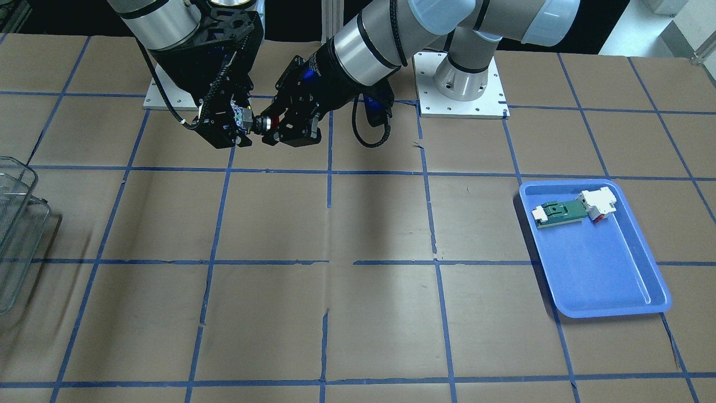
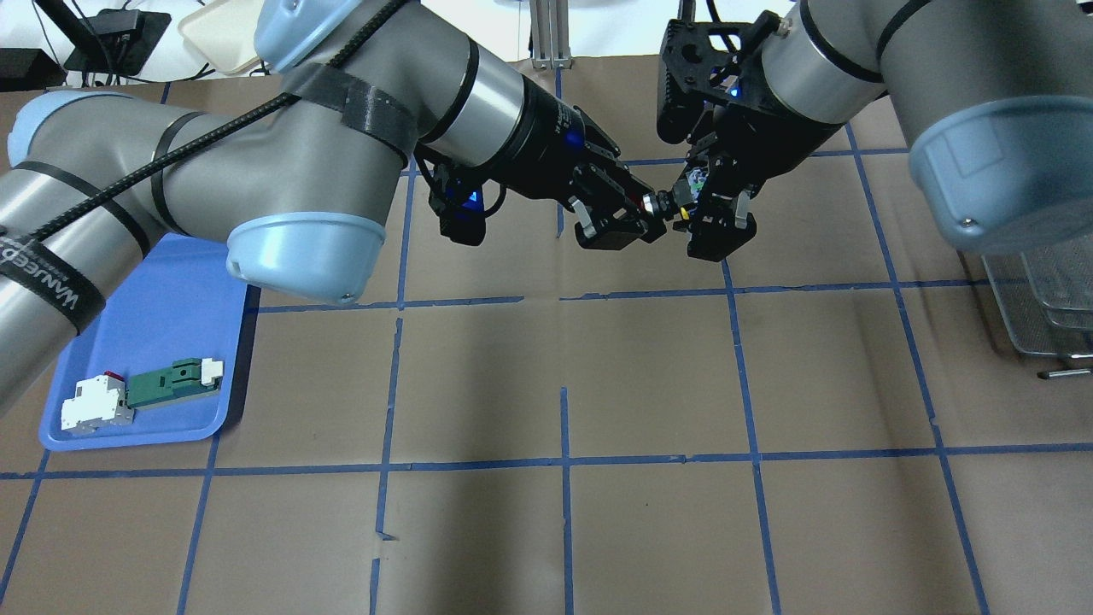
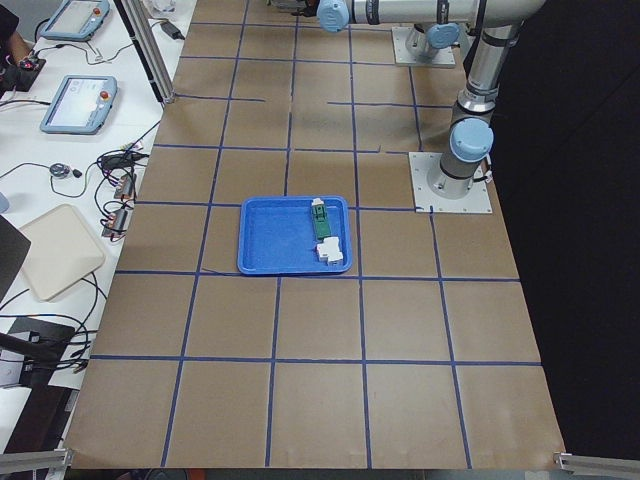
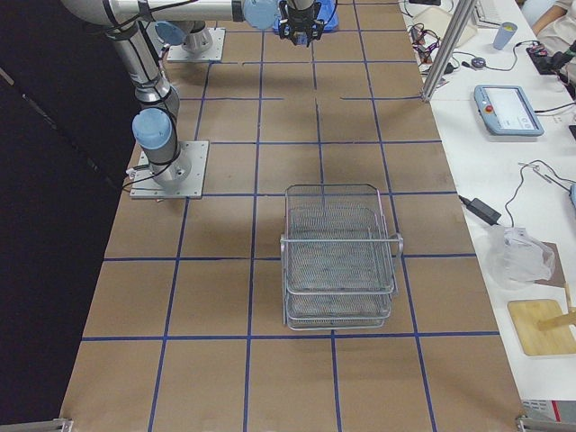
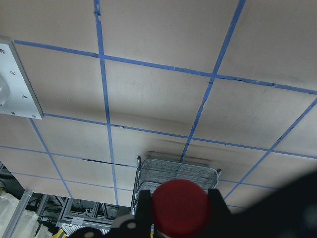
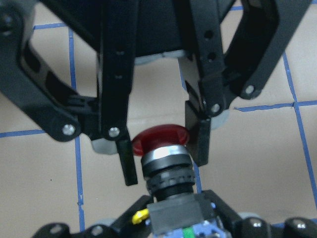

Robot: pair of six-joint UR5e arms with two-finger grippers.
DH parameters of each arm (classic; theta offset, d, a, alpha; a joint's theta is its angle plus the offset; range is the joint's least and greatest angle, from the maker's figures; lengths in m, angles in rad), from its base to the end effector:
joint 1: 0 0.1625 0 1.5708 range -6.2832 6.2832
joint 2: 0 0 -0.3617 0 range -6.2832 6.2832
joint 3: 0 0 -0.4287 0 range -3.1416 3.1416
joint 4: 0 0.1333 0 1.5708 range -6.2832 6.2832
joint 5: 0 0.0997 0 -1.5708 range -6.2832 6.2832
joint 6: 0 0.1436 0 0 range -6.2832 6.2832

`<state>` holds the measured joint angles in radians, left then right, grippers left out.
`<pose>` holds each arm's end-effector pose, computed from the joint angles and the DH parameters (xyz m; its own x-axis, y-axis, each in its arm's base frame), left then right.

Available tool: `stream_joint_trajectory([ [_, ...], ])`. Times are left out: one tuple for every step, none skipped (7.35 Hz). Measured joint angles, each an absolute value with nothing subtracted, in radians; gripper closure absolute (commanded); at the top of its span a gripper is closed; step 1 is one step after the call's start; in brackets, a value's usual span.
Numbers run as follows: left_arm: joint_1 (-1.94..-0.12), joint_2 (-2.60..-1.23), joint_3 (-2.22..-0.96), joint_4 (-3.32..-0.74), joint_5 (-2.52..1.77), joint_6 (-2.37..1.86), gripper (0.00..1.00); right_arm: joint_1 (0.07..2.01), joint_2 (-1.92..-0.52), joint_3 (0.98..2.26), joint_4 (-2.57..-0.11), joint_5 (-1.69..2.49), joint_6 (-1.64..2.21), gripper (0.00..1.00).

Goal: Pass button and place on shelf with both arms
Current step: 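Close the right gripper on the button's red cap beside the left gripper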

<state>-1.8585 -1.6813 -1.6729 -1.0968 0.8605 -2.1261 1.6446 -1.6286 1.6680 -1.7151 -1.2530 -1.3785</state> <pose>-0.3831 -0.4950 0.3521 0.1251 -0.9857 -0.1125 -0.7217 -0.1683 0.6715 0.2161 -0.5064 0.3815 -0.1086 -0.9931 0.0434 -0.9415 0.0888 -0.3250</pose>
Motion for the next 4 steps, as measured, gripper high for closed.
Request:
stream_joint_trajectory([
  [-1.858, -1.68, -1.673, -1.097, 0.862, -2.126, 0.58, 1.645, -1.63, 1.667, -1.718, -1.254, -1.38, 1.0],
  [-1.858, -1.679, -1.673, -1.098, 0.867, -2.126, 0.56, 1.645, -1.63, 1.666, -1.719, -1.254, -1.38, 1.0],
  [-1.859, -1.678, -1.672, -1.098, 0.869, -2.127, 0.45, 1.645, -1.631, 1.665, -1.719, -1.254, -1.38, 1.0],
  [-1.859, -1.676, -1.672, -1.098, 0.87, -2.133, 0.44, 1.645, -1.63, 1.665, -1.72, -1.253, -1.381, 1.0],
])
